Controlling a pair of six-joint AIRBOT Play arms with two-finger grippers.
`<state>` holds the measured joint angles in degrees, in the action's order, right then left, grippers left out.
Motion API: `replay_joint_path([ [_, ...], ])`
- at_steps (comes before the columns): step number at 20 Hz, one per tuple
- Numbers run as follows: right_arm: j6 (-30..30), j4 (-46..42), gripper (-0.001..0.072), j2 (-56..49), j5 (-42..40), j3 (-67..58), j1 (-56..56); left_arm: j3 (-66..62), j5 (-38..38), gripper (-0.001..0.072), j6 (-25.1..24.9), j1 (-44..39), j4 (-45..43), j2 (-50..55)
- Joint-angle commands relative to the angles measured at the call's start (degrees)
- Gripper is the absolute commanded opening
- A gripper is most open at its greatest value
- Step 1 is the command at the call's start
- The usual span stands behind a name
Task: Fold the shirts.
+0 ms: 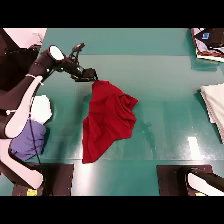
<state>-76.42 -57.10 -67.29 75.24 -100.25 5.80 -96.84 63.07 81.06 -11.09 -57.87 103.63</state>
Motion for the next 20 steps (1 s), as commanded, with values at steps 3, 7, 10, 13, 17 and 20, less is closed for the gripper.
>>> replay_joint_path([
  [3, 0.00, 0.00, 0.0019, -0.20, 0.20, 0.02, 0.02, -0.07, -3.52, 0.0610, -0.57, 0.66, 7.17, 5.75],
  [7, 0.00, -0.17, 0.0019, -0.20, 2.38, 0.02, -0.02, -1.40, -4.48, 0.0030, -0.72, 0.81, 6.97, 5.33],
  [10, -0.02, -0.44, 0.0020, -0.90, 9.53, 3.50, 0.63, -7.43, 1.99, 0.0028, -0.68, 1.49, 0.22, 3.37],
  [13, -0.02, -0.44, 0.0265, -0.85, 8.83, 17.42, 3.61, -10.47, 3.80, 0.0029, -0.66, 1.51, -9.62, -2.08],
  [17, 2.45, 5.57, 0.0557, -3.30, -7.74, 40.35, 8.87, -10.54, 4.44, 0.0030, -0.72, 1.49, -10.95, -7.63],
  [20, 11.30, 15.80, 0.0557, -11.06, -12.20, 46.62, 12.55, -10.54, 6.82, 0.0029, -0.70, 1.49, -10.78, -8.20],
])
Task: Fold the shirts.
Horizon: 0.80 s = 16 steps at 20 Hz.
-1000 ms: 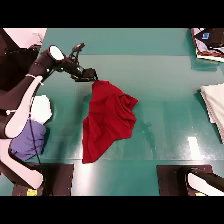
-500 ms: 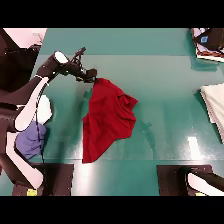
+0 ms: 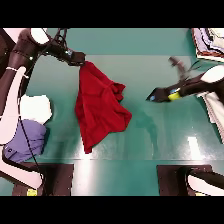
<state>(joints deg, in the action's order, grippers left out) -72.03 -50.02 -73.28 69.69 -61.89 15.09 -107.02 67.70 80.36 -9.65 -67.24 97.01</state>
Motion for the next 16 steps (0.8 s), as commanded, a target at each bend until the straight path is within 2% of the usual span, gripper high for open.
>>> replay_joint_path([
  [1, 9.29, 11.26, 0.0557, -7.63, -7.30, 8.41, 4.48, -0.33, 2.99, 0.0030, 0.00, 0.04, -1.42, -1.55],
  [2, 11.06, 13.14, 0.0557, -10.19, -7.98, 7.98, 5.68, -0.35, 3.34, 0.0029, 0.02, 0.04, -1.40, -1.55],
  [8, 11.08, 12.94, 0.0550, -21.94, -7.76, -1.09, 12.15, -0.35, 3.45, 0.0030, 0.20, 0.04, -1.42, -1.55],
  [9, 11.08, 12.81, 0.0520, -22.97, -7.82, -2.40, 13.03, -0.35, 3.54, 0.0030, 0.20, 0.04, -1.42, -1.55],
  [10, 11.08, 12.28, 0.0313, -23.56, -7.80, -3.50, 13.60, -0.35, 3.82, 0.0029, 0.20, 0.04, -1.42, -1.60],
  [11, 11.06, 11.45, 0.0012, -23.78, -7.76, -4.55, 13.73, -0.35, 3.91, 0.0029, 0.24, 0.04, -1.44, -1.79],
  [13, 9.53, 8.66, 0.0017, -22.67, -6.86, -6.86, 12.98, -0.37, 2.71, 0.0029, 0.92, 0.07, -2.08, -3.54],
  [16, 1.73, -1.64, 0.0017, -15.96, -4.52, -12.74, 8.35, -1.01, -1.31, 0.0029, 1.31, 0.07, -5.75, -10.84],
])
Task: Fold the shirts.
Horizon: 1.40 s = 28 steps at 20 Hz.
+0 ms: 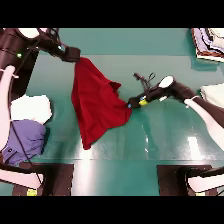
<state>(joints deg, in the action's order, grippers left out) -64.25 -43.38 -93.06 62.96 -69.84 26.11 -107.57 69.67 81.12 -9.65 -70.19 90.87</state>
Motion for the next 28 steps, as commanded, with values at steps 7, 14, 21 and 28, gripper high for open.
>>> replay_joint_path([
  [7, -10.75, -17.75, 0.0017, 23.34, 5.42, -28.24, -16.22, -0.94, -3.13, 0.0029, 0.52, 0.04, -2.40, -27.63],
  [14, -10.75, -18.38, 0.0017, 28.55, 12.70, -44.85, -17.66, -0.94, -0.20, 0.0029, 0.13, 0.04, 14.21, -37.64],
  [21, -12.48, -18.23, 0.0017, 22.86, 27.34, -36.04, -17.66, 17.92, 11.52, 0.0030, -0.59, 0.04, 15.30, -32.57],
  [28, -12.24, -18.05, 0.0017, 14.47, 19.80, -12.17, -17.64, 55.58, -4.20, 0.0030, -4.59, 0.04, 15.47, -27.04],
])
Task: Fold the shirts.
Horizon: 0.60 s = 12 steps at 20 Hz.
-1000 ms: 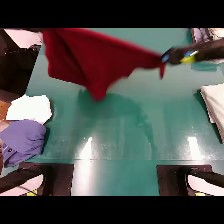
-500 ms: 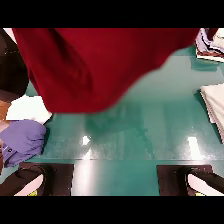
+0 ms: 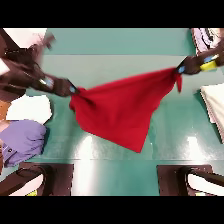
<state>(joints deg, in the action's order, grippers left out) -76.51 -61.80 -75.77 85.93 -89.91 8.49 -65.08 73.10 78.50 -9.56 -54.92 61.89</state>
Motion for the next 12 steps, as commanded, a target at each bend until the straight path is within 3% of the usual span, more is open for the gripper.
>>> replay_joint_path([
  [1, 0.02, 0.35, 0.0017, -3.30, -4.42, 9.57, -0.02, 16.04, -10.56, 0.0030, -2.75, -0.04, 0.59, 2.58],
  [3, 0.02, 0.35, 0.0017, -3.45, -6.08, 12.17, -0.04, 18.86, -13.11, 0.0035, -3.34, -0.04, 1.18, 3.52],
  [5, 0.02, 0.26, 0.0017, -3.45, -5.97, 12.70, -0.07, 18.12, -12.28, 0.0562, -3.52, -0.02, 2.29, 3.41],
  [6, 0.02, 0.26, 0.0017, -3.45, -5.97, 12.39, -0.07, 16.15, -9.88, 0.0612, -3.72, -0.04, 2.03, 3.39],
  [9, 0.02, 0.31, 0.0017, -3.43, -5.31, 10.14, -0.04, 4.79, -2.67, 0.0615, -4.17, -0.02, -2.62, 3.30],
  [12, 0.02, 0.31, 0.0017, -3.43, -4.39, 7.45, -0.04, -5.88, -7.63, 0.0614, -2.27, -0.02, -14.47, 3.30],
])
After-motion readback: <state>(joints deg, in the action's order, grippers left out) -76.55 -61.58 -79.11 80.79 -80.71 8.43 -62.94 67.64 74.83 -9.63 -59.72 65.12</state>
